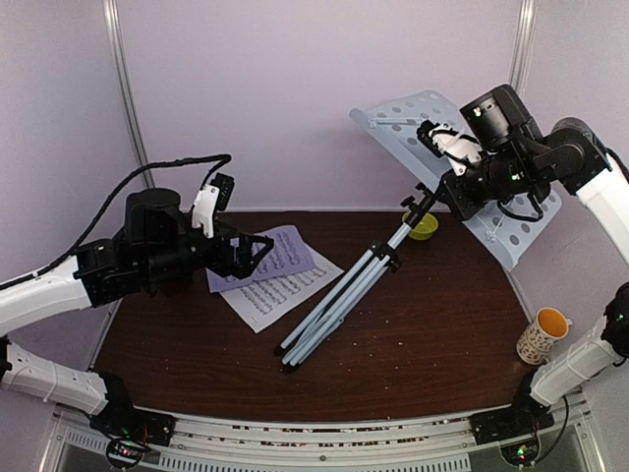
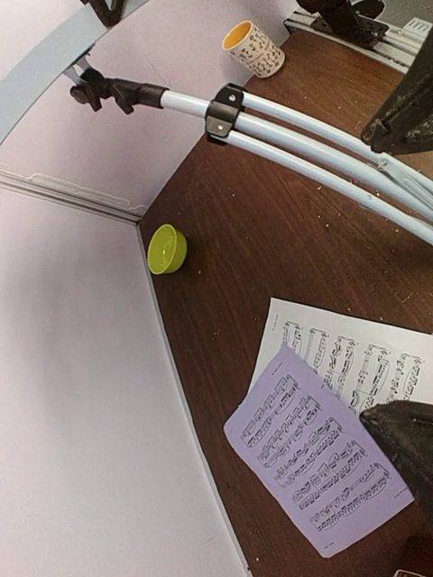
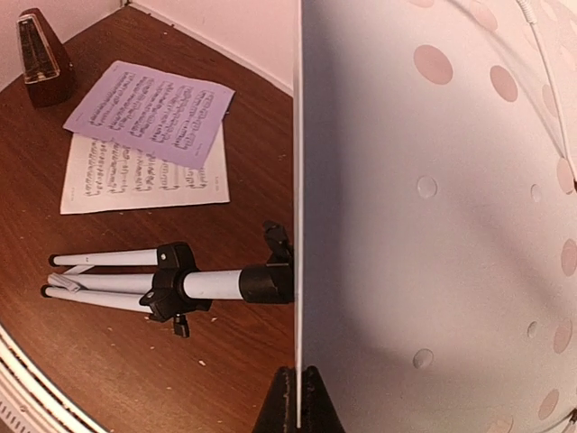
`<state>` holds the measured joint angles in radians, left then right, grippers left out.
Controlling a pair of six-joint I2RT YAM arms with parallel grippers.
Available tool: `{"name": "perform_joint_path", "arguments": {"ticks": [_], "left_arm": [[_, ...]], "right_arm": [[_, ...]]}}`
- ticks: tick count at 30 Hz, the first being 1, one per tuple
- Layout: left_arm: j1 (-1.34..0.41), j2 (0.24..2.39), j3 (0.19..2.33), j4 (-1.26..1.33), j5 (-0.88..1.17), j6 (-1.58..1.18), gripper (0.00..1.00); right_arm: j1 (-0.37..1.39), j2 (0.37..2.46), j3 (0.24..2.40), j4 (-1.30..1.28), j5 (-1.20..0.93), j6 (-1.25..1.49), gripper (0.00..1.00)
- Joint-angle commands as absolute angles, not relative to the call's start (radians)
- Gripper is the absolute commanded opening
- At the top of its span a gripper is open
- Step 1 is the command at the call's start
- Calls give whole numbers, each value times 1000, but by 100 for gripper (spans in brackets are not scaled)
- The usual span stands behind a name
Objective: Set up the instrument practice props
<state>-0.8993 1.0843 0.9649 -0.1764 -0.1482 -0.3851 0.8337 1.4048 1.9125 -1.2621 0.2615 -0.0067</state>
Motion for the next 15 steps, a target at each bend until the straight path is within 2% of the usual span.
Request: {"name": "perform_joint_path", "arguments": {"ticks": [1,10,15], "left_arm": [[-892,1093,937,-62,-167,-391,98],[-891,1181,920,69,-122,-315,98],[-891,1229,836,273,-94,-273,97]], "right_arm": [[897,1330,1980,-1057,523,-157,0],[1028,1290,1985,-810,763,-438,0],[1085,1297,1982,-653,825,-586,0]]}}
